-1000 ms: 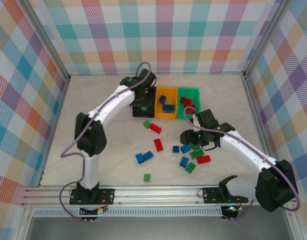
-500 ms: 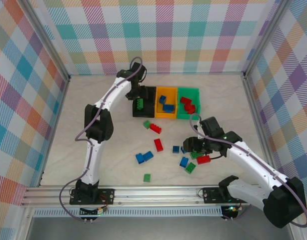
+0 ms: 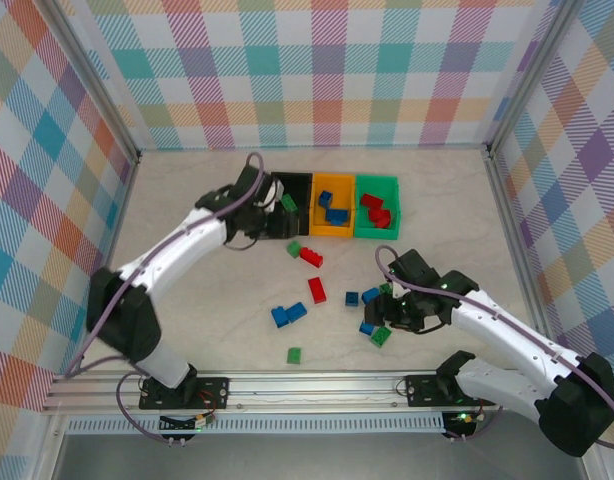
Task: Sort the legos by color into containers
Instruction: Pick up the lego from the bottom-center of the table.
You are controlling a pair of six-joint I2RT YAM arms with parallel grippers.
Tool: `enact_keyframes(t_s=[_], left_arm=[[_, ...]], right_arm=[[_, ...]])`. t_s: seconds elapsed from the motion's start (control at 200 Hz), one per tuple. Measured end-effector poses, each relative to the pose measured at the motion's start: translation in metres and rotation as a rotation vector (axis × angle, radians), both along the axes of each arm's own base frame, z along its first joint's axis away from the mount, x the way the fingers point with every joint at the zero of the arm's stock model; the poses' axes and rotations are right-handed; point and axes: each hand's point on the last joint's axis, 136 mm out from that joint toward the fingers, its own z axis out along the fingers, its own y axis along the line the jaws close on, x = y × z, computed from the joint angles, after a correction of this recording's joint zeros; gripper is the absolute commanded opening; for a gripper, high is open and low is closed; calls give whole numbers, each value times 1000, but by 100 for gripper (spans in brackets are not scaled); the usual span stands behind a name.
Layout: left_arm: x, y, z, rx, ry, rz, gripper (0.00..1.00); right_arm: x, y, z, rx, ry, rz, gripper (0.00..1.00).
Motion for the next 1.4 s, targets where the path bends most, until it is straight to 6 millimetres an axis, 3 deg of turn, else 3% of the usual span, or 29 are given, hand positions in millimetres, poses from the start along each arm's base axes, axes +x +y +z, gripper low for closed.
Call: enact_keyframes(t_s=[0.225,0.44,0.675,1.12,1.2,1.4], left_arm=[[-70,8,-49,-19,13,-35,59],[-103,25,-49,-76,-56,9,59],[-114,42,-57,-106,-68,86,59],[-114,43,-56,-119,-62,114,59],[-114,43,-56,-119,-62,115,59],[-114,43,-56,-123,-58,122,59]], right_arm=[[-16,-8,-11,-81,53,-27,63],[-17,-17,-24,-152,69,-68,63],[-17,-13,-49,-224,118,-57,64],[-13,-12,-78,-287,129,-55,65],[-12,-13,-79,-297,134,-54,60],[-14,-21,-80,-349,140,-48,34]])
